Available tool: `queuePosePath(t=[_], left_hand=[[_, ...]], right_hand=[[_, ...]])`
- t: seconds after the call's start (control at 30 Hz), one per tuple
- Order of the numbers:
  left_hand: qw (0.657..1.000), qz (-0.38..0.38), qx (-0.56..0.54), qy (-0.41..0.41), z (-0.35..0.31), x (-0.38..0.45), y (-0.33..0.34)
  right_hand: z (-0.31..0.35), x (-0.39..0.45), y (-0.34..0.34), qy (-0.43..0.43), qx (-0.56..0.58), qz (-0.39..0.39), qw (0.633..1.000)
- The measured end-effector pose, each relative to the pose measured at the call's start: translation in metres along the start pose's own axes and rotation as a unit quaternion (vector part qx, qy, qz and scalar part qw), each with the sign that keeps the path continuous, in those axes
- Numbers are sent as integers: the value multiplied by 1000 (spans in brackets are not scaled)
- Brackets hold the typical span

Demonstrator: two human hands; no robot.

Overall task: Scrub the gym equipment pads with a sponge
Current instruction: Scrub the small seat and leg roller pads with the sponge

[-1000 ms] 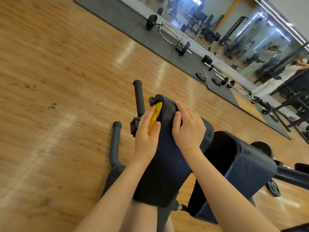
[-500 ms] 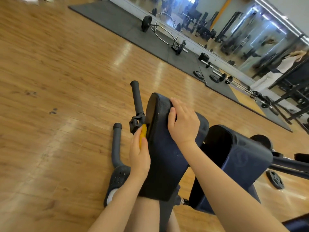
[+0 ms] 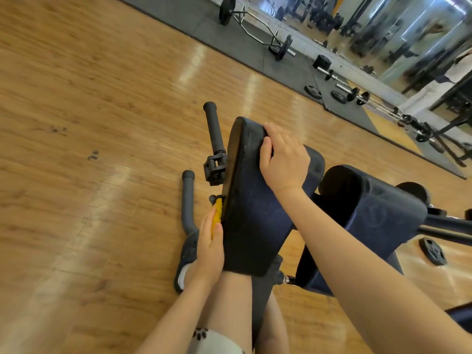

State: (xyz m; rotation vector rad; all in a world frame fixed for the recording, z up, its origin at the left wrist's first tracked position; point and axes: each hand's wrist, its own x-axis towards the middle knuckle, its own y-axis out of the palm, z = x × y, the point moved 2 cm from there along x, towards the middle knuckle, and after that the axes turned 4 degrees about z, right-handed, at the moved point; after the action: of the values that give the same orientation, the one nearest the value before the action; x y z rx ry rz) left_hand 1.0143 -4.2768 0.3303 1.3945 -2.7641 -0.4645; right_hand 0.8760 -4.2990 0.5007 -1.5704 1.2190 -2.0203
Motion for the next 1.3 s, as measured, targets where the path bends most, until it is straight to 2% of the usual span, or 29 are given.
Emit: queuePosePath(t=[0.1,0.2,0.43,0.5,0.63,0.73,0.8,0.9,0.97,1.07,1.13,1.2,1.23,1.3], left_hand=[[996,-35,-64,-57,-6,10,4],[994,-73,-70,-51,-35,28,14],[991,-47,-16,123,-129,82,34],[985,-48,19,162,-141,88,39],[966,-61,118,223,-145,90,38],[923,-48,251,289,-160,93,44],[886,-51,350,300,-166,91,51],[845,-56,434,308,-171,87,56],[784,-49,508,352,-173,84,70],[722,59,593,351,-167,72,115],[705,109,610,346,-160,62,140],[701,126,618,334,-162,58,146],[713,143,603,329,-165,58,142],[765,177,532,317,-177,58,124]], right_hand=[[1,1,-1,1,-2,2,1000],[1,1,-2,6,1,5,1000],[-2,0,-8,5,56,11,998],[-5,0,-12,29,116,7,993],[-15,-1,-23,111,273,10,955],[-30,-10,-30,141,285,11,948],[-47,-18,-36,198,295,-10,935],[-68,-29,-45,283,316,-34,905],[-74,-34,-48,298,312,-31,902],[-75,-39,-52,285,312,-22,906],[-81,-43,-58,284,326,-31,901],[-91,-45,-66,303,339,-41,890],[-95,-45,-70,308,337,-47,889],[-96,-40,-77,293,329,-46,897]])
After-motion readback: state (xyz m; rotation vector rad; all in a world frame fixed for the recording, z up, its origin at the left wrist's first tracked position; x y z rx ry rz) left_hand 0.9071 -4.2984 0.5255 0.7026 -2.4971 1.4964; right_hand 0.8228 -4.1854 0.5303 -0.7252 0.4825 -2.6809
